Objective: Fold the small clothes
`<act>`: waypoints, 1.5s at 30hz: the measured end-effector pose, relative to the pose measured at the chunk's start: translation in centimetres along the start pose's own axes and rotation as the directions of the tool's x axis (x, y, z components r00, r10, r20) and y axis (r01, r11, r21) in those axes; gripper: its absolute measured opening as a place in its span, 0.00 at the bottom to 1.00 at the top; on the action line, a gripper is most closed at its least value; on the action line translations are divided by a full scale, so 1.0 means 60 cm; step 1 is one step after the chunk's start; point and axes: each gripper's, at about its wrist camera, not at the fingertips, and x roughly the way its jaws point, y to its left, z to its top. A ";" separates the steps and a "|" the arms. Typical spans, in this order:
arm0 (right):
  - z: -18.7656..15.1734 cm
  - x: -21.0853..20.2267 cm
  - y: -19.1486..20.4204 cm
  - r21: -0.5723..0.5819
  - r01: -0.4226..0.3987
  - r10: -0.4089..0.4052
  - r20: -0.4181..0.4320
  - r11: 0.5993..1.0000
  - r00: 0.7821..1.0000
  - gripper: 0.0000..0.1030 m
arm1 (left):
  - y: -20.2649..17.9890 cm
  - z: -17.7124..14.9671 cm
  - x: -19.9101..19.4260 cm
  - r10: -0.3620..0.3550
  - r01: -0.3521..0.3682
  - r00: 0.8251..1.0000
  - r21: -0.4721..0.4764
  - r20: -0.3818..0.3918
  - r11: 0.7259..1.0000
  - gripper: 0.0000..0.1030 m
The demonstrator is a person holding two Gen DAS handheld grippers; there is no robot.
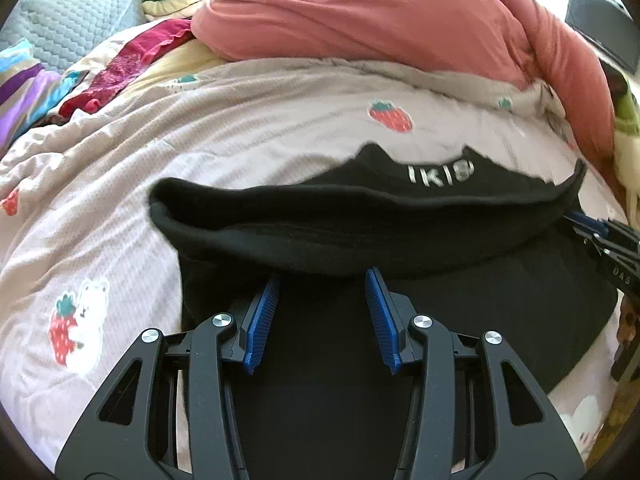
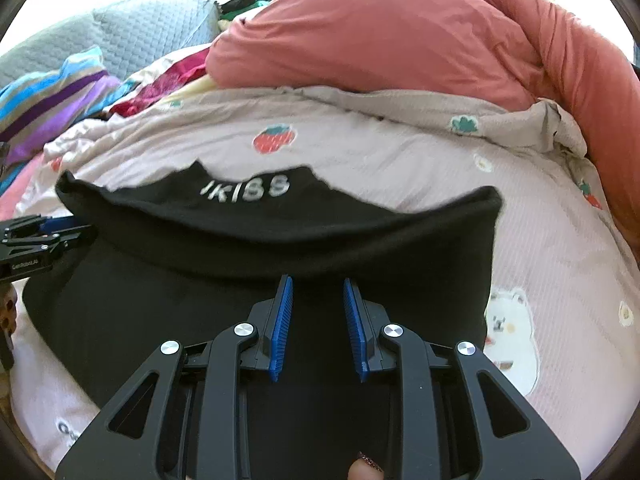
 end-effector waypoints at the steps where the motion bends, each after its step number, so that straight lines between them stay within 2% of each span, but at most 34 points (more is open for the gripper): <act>1: 0.006 0.001 -0.003 0.005 0.005 -0.005 0.006 1.000 1.000 0.24 | 0.006 0.007 0.000 -0.002 0.002 1.000 -0.013 0.006 1.000 0.37; 6: 0.027 -0.013 -0.030 0.051 0.041 -0.044 0.059 0.998 0.997 0.25 | 0.042 0.033 -0.004 -0.009 0.012 0.999 -0.084 0.039 0.996 0.37; 9: 0.029 -0.026 -0.060 0.095 0.066 -0.073 0.079 0.993 0.994 0.26 | 0.083 0.039 -0.008 -0.016 0.025 0.998 -0.159 0.057 0.987 0.37; 11: 0.027 -0.030 -0.084 0.124 0.089 -0.099 0.077 0.988 0.992 0.38 | 0.107 0.038 -0.006 -0.018 0.028 0.998 -0.196 0.055 0.980 0.37; 12: 0.026 -0.030 -0.095 0.139 0.098 -0.108 0.071 0.985 0.992 0.39 | 0.117 0.037 -0.005 -0.018 0.029 0.998 -0.209 0.054 0.978 0.37; 15: 0.023 -0.019 -0.124 0.174 0.102 -0.109 0.033 0.979 0.993 0.41 | 0.142 0.030 0.006 -0.032 0.040 0.999 -0.239 0.040 0.970 0.37; 17: 0.022 -0.005 -0.141 0.201 0.104 -0.106 0.001 0.974 0.994 0.44 | 0.154 0.026 0.018 -0.054 0.057 0.998 -0.255 0.020 0.965 0.44; 19: 0.022 0.012 -0.152 0.227 0.098 -0.094 -0.025 0.969 0.995 0.44 | 0.158 0.022 0.032 -0.107 0.103 0.994 -0.258 -0.002 0.961 0.48; 25: 0.019 0.051 -0.163 0.279 0.033 -0.016 -0.063 0.960 0.998 0.44 | 0.147 0.023 0.050 -0.153 0.149 0.988 -0.231 -0.002 0.962 0.48; 27: 0.017 0.058 -0.166 0.295 0.019 0.000 -0.063 0.955 0.998 0.39 | 0.139 0.026 0.054 -0.156 0.151 0.988 -0.212 -0.005 0.965 0.40; 29: 0.014 0.059 -0.165 0.308 -0.010 0.028 -0.054 0.951 0.998 0.27 | 0.133 0.028 0.056 -0.125 0.121 0.992 -0.187 -0.010 0.975 0.26; 31: 0.011 0.054 -0.162 0.296 -0.012 0.024 -0.037 0.955 0.999 0.16 | 0.133 0.028 0.055 -0.127 0.124 0.992 -0.182 -0.008 0.976 0.15; 34: 0.010 0.036 -0.157 0.278 -0.007 0.009 -0.005 0.961 1.000 0.08 | 0.136 0.030 0.040 -0.118 0.119 0.993 -0.171 0.019 0.978 0.10; 37: 0.014 0.015 -0.161 0.283 -0.017 0.007 0.033 0.959 0.999 0.07 | 0.125 0.041 0.016 -0.068 0.075 0.996 -0.120 0.066 0.990 0.04; 39: 0.019 0.004 -0.166 0.294 -0.018 0.003 0.053 0.956 0.999 0.07 | 0.116 0.053 -0.005 -0.060 0.072 0.991 -0.096 0.118 0.993 0.04; 41: 0.024 -0.004 -0.171 0.304 -0.020 -0.004 0.078 0.952 0.997 0.07 | 0.108 0.064 -0.011 -0.042 0.052 0.990 -0.072 0.135 0.996 0.04; 45: 0.027 0.012 -0.178 0.320 0.002 -0.026 0.069 0.947 0.997 0.07 | 0.106 0.069 0.014 -0.017 0.025 0.994 -0.066 0.111 0.998 0.04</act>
